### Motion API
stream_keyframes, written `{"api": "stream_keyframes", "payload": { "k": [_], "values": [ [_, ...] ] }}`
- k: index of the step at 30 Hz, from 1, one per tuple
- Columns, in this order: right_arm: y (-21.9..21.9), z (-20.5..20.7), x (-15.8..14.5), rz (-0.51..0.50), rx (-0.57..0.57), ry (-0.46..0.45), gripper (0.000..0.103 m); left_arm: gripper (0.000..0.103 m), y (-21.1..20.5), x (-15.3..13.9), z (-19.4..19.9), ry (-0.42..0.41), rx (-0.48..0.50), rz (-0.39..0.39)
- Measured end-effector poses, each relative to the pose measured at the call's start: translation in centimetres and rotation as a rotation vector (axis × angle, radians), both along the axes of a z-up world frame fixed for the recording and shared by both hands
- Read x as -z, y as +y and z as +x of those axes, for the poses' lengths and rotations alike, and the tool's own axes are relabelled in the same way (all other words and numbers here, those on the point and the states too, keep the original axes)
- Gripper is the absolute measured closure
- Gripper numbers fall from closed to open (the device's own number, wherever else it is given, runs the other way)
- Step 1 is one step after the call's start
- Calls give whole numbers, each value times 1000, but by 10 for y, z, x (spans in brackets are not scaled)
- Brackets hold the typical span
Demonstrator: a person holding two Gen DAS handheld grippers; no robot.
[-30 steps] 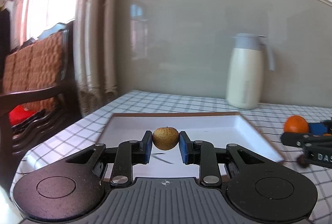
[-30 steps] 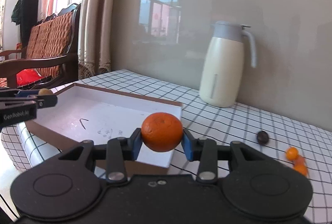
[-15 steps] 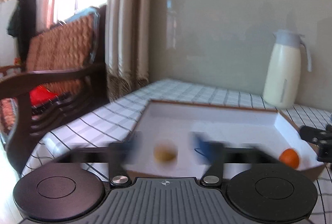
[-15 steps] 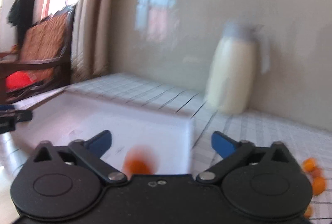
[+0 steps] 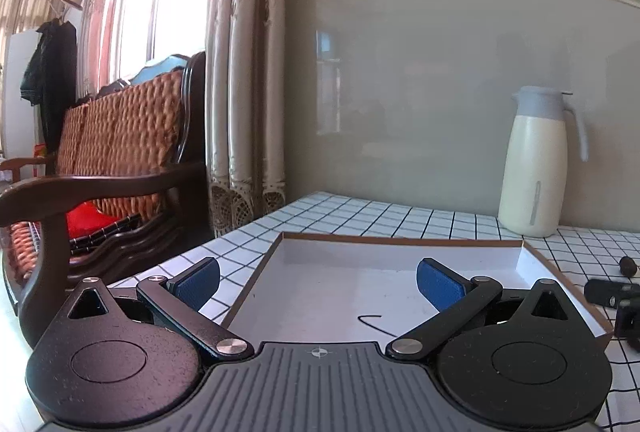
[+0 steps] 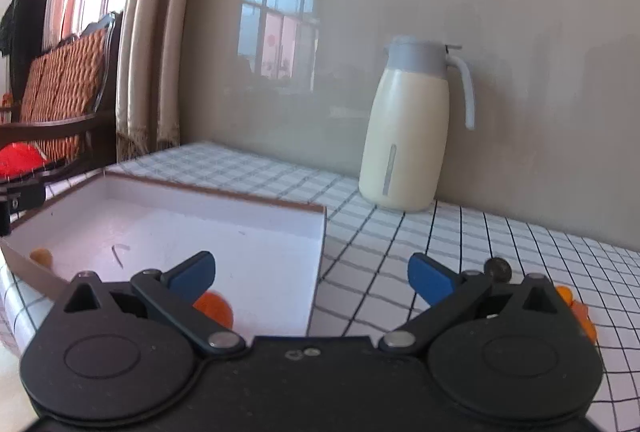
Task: Organize fruits
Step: 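Carry kiwi and orange into the cardboard box and open both grippers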
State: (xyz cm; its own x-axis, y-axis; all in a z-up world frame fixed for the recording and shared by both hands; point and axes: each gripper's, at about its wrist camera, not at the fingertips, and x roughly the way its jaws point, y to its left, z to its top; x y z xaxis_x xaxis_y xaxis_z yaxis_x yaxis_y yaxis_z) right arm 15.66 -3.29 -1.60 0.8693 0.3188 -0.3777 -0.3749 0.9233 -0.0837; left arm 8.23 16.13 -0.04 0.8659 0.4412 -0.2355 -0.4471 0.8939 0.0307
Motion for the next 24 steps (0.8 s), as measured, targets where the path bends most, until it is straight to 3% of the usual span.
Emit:
{"api": "stream_keyframes", "payload": {
  "k": [3,10,15,24],
  "values": [
    [-6,-5,-5,4,4,-22,6,0,-8,-3,-4,-21,-14,20],
    [-25,-10,-11,7,22,-17,6,0,-22,-12,-13,-65,38,-10],
    [-44,-17,-15,26,18,-24,6,0,-32,-15,-17,-40,148,-59],
    [-80,-29,-18,17,89,-38,6,0,-66,-18,-17,-57,219,4]
  ]
}}
